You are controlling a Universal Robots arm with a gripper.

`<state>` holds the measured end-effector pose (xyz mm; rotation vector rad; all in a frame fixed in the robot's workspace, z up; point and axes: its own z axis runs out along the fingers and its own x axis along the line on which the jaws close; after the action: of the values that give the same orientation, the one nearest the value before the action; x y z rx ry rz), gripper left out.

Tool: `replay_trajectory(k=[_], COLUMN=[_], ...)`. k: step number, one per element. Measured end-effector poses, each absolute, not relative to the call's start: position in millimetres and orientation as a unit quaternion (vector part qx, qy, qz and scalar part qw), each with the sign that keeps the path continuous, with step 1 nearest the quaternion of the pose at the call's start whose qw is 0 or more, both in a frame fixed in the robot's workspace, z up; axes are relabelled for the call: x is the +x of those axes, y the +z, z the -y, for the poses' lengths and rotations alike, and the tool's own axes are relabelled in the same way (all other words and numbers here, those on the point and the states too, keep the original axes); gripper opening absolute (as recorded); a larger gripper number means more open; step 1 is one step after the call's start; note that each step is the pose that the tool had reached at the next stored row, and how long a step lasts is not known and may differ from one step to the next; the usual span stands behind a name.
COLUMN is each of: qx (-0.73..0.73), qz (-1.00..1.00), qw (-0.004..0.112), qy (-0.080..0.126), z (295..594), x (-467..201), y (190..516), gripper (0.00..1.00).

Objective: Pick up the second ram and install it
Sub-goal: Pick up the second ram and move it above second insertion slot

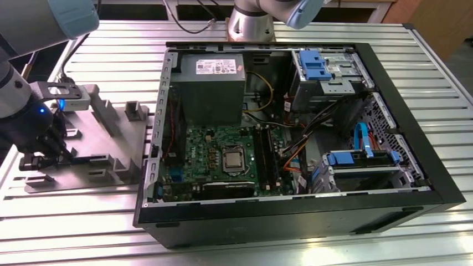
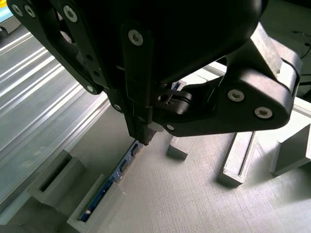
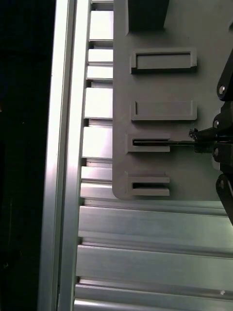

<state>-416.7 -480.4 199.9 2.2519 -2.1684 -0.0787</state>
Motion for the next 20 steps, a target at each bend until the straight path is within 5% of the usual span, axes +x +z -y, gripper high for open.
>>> replay_trajectory(k=[20], qx=[0.720], qz=[0.693], qw=[0.008], qy=[-0.025], z=[480.4], x=[-416.8], y=[203.8], gripper=[0.11])
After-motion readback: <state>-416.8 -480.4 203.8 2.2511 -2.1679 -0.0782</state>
